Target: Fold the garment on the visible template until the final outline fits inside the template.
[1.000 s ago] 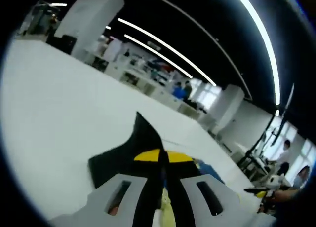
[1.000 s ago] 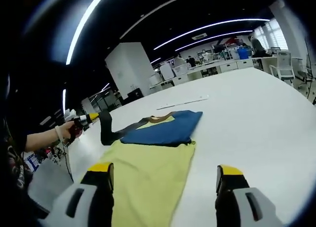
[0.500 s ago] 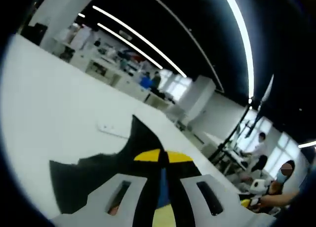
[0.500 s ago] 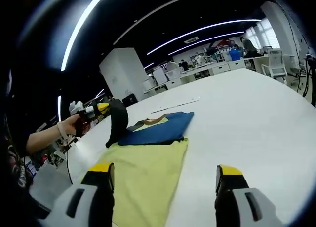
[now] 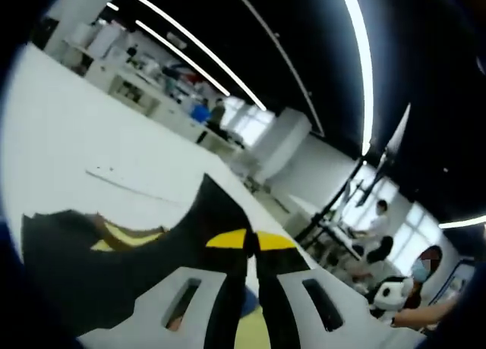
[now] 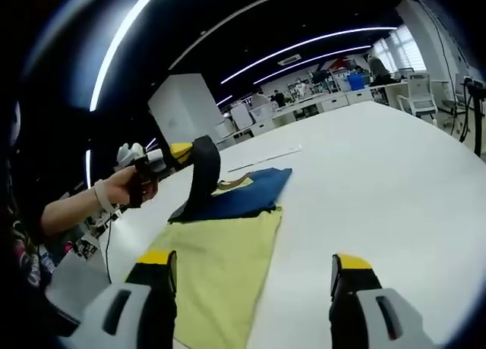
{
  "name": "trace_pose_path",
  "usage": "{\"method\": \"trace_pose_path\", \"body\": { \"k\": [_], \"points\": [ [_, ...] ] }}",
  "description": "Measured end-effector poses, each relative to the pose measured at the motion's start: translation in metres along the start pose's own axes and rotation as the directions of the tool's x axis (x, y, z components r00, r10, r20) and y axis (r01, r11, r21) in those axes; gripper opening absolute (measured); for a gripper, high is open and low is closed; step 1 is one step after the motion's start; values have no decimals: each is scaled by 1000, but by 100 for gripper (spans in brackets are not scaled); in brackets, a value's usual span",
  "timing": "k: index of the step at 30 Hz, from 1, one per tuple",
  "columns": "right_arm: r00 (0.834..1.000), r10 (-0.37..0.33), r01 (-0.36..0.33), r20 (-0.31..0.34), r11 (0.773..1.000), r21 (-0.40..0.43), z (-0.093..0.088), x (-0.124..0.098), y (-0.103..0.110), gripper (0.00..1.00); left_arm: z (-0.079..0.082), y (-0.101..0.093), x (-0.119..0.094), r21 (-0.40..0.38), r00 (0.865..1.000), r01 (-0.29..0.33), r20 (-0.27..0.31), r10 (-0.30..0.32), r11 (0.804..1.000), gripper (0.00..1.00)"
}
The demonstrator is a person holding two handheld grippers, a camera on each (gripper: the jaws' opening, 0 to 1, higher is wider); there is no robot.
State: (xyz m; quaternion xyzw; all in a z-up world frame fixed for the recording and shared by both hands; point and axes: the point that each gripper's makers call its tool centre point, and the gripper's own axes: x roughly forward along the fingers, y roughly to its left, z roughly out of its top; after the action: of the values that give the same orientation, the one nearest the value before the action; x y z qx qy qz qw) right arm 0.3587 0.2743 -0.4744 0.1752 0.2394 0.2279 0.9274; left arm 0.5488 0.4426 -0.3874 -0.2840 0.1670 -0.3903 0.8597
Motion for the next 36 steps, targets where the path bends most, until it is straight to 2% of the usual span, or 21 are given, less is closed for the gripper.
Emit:
{"method": "trace_pose_path", "body": {
  "k": [3, 9, 12, 18, 29, 32, 34, 36],
  "points": [
    [1000, -6, 6, 3, 1000, 7, -1, -2, -1, 83, -14, -1, 10, -10, 1000, 0, -26, 0, 1000, 0],
    [1000, -19, 20, -4, 1000, 17, -4, -5, -5, 83, -50, -3, 24, 19, 993, 13, -117, -11, 1000, 0],
    [1000, -22, 22, 2, 999, 23, -4, -6, -6, 83, -67, 1, 31, 13, 989, 9, -148, -7, 1000, 0],
    [1000, -22, 22, -11, 999, 25, -8, -6, -4, 83, -89, 12, 39, 7, 979, -13, -205, 14, 1000, 0],
    [1000, -20, 21, -15, 999, 45, -14, -5, -2, 82, -110, 18, 46, 29, 966, -22, -255, 28, 999, 0],
    [1000, -18, 18, -12, 999, 45, -14, -4, 0, 82, -107, 15, 46, 29, 972, -9, -235, 15, 1000, 1],
    [1000, -15, 16, -11, 999, 45, -14, -5, 1, 82, -108, 10, 47, 58, 971, 16, -237, -2, 998, 9],
    [1000, -13, 13, -12, 999, 41, -15, -4, 2, 83, -106, 7, 46, 63, 972, 20, -235, -5, 998, 23]
  ]
}}
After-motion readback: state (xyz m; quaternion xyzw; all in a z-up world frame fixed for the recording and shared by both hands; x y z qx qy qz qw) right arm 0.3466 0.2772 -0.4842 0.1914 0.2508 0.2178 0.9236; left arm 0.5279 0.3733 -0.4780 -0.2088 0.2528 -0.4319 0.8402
